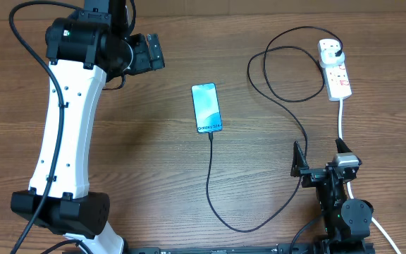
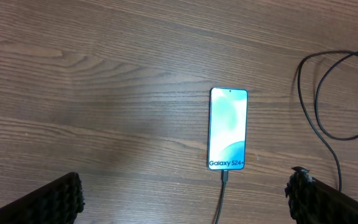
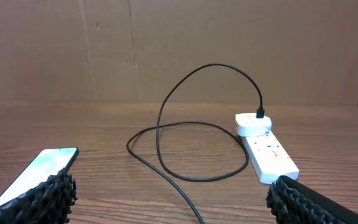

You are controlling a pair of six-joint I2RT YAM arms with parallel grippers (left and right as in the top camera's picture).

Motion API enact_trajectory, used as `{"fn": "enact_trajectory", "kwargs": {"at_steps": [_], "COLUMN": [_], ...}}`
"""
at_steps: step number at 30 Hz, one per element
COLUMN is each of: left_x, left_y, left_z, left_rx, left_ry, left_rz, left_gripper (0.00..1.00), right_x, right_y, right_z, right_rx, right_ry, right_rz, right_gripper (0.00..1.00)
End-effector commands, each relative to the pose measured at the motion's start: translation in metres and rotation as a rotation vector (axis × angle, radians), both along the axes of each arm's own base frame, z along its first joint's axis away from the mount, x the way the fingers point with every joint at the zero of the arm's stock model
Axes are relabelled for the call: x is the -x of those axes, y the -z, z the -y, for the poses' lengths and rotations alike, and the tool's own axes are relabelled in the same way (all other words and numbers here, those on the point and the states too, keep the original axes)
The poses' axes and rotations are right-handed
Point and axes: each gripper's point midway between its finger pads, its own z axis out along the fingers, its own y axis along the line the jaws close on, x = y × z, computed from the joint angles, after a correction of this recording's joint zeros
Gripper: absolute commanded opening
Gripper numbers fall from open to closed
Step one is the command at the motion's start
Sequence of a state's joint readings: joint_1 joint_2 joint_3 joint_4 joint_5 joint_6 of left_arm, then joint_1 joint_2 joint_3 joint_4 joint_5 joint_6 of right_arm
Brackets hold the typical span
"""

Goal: Plug charger to phone and switch on socket

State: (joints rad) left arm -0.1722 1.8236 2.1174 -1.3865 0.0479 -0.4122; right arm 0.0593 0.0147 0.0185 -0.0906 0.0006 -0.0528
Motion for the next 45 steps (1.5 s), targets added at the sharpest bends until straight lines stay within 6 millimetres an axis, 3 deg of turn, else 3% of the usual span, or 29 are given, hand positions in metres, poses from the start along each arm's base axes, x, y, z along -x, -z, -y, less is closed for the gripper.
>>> {"fn": "enact_trajectory", "kwargs": {"at_steps": [1, 12, 17, 20, 23, 30, 38, 45], "left_x": [-0.002, 0.001, 0.012, 0.029, 0.041, 0.042, 0.048, 0.054], "left_y": [0.004, 0.006, 0.01, 0.011, 0.006, -0.009, -0.017, -0.003], "left_z": [-0.001, -0.007, -0.008, -0.011, -0.011, 0.005, 0.01, 0.004], "left_rx": [-0.007, -0.056, -0.063, -0.085, -0.114, -0.129, -0.172, -0.19], "left_ry": [0.001, 0.027, 0.033, 0.037, 0.039, 0.081, 0.095, 0.086], "left_rz": [-0.006, -0.014, -0.061, -0.11, -0.12, -0.044, -0.007, -0.011], "left_gripper": [1.0, 1.0, 1.0, 1.0, 1.0, 1.0, 1.0, 0.99], "right_x": [0.0, 0.0, 0.0, 0.0, 0.0, 0.0, 0.0, 0.0], "right_y": [0.001, 0.001, 0.001, 0.001, 0.001, 0.001, 0.001, 0.001], "right_z": [0.002, 0.002, 0.002, 0.002, 0.002, 0.002, 0.002, 0.002], "right_rx": [0.004, 0.004, 0.004, 0.004, 0.004, 0.004, 0.004, 0.004], "right_ry": [0.009, 0.009, 0.009, 0.009, 0.009, 0.009, 0.009, 0.009], "right_rz": [0.008, 0.008, 0.008, 0.008, 0.008, 0.008, 0.008, 0.008], "right_gripper": [1.0, 1.0, 1.0, 1.0, 1.0, 1.0, 1.0, 1.0]}}
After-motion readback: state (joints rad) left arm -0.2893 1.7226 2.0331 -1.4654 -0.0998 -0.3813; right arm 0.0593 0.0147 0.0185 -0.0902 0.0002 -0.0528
